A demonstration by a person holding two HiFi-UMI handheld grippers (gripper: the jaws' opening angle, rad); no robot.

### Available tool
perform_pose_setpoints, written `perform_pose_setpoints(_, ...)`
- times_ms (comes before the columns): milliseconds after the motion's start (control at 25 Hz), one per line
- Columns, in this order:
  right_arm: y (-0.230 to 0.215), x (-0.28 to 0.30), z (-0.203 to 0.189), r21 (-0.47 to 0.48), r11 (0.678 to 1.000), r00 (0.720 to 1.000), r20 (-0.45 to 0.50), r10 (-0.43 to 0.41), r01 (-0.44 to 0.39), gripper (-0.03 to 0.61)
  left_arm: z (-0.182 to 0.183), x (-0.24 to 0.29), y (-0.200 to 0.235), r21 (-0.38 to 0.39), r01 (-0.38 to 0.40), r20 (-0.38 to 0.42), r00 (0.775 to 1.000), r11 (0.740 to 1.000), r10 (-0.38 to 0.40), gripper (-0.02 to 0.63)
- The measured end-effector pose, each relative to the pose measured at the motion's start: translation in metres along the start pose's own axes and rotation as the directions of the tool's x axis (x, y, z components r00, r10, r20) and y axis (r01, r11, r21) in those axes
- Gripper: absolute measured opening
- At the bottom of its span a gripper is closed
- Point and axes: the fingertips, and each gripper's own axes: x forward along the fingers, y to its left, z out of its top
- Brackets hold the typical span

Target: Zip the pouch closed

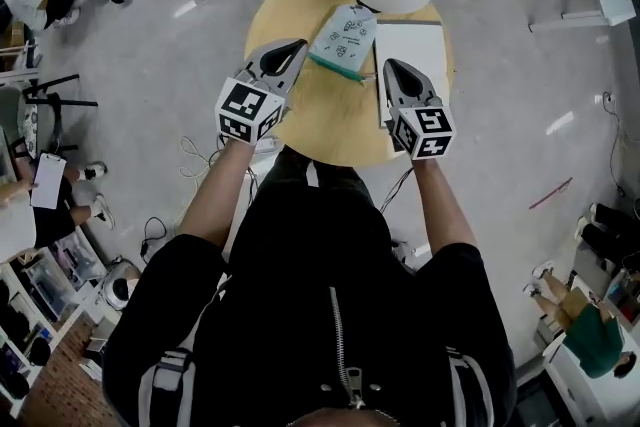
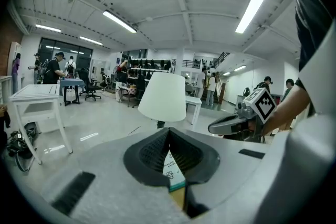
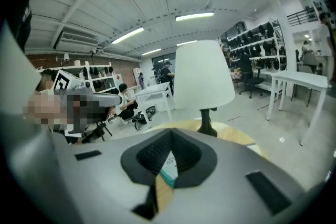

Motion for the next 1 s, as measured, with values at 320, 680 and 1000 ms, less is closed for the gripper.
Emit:
perform_pose_setpoints(320,-0.017,0.028,-0.071,-0.076,0.995,0.969,-0.244,0.039,-0.059,0.057,-0.024,-0.003,0.013,-0.034,-0.013,-0.046,0.999,0.999,0.012,0.006)
perform_pose_setpoints(680,-0.035,0.037,-0.147,-0.335,0.904,0.853,-0.518,0.059,-0.266,0.103,-0.048,-0.019,0.027,-0.069,-0.080,-0.090,0.993,0.994,0.074,0.006)
perform_pose_setpoints(1000,-0.029,0.053,-0.183,-0.532,0.702,0.763,-0.646,0.026,-0.474,0.107,-0.060,-0.032,0.032,-0.099,-0.129,-0.106,0.987,0.987,0.118,0.006)
